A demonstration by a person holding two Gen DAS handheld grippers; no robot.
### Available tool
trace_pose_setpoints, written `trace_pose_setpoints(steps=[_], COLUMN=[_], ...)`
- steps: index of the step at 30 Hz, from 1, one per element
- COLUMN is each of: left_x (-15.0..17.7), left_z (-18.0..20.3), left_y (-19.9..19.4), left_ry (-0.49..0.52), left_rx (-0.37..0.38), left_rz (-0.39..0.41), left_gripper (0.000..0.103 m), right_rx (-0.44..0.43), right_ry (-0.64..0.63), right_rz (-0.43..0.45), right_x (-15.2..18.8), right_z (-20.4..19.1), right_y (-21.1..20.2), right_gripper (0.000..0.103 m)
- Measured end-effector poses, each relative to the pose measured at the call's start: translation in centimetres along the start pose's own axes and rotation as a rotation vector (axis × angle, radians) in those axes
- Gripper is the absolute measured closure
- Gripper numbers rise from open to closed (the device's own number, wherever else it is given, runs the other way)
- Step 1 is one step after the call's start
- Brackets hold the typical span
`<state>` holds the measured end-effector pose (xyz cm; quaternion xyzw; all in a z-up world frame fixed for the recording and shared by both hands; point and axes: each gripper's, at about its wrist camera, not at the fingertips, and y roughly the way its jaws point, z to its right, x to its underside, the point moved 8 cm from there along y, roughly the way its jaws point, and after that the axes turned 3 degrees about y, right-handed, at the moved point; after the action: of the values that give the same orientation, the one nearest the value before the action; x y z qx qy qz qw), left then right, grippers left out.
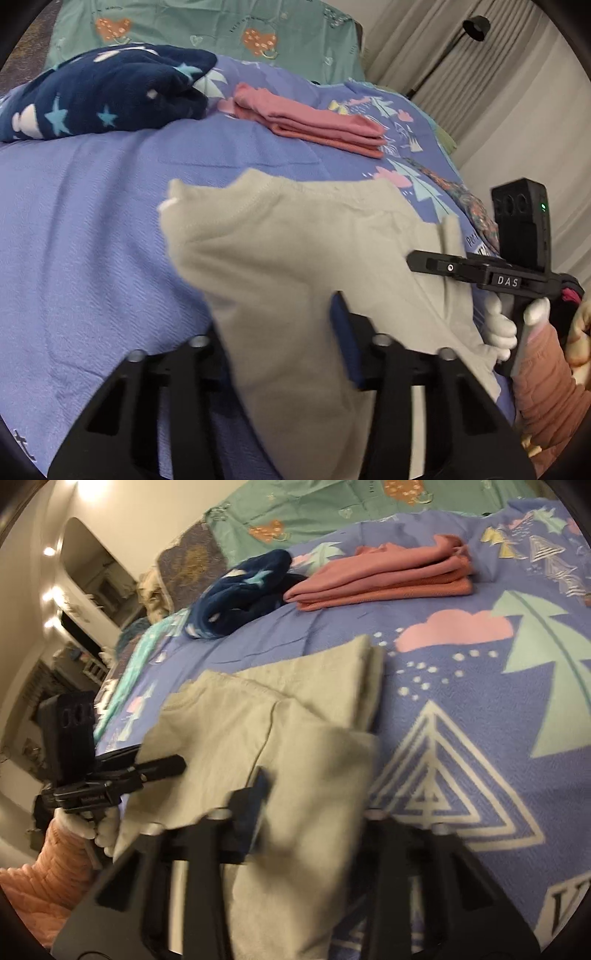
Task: Fold small clothes
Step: 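Grasp the folded shirt's end with the left tool while the right tool grasps it too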
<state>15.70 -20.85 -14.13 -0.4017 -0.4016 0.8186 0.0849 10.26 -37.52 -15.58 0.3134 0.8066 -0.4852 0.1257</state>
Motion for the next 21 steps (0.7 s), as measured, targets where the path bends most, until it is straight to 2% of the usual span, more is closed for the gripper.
trace_pose_setpoints(steps=[2, 4, 10, 21], left_x=[-0.3, -0.8, -2.3, -4.0], left_z=[0.2, 1.1, 4.9, 10.6], left_y=[-0.8, -1.8, -5.7, -12.3], left_ry=[0.015, 0.060, 0.185, 0.299], left_rx=[-0.023, -0.047, -0.096, -0.138], left_rz=[0.025, 0.061, 0.159, 0.297], left_gripper=[0.071, 0.075, 0.079, 0.082], right_rx=[0.031, 0.095, 0.197, 0.277], right_ry=[-0.001, -0.052, -0.175, -0.293], right_rz=[0.024, 0.076, 0.212, 0.454], right_x=[0.0, 0.0, -0.1, 0.8], right_z=[-0.4, -1.9, -6.0, -11.4], right_y=[-0.8, -2.1, -6.5, -15.4], right_gripper=[0.083, 0.085, 0.087, 0.088])
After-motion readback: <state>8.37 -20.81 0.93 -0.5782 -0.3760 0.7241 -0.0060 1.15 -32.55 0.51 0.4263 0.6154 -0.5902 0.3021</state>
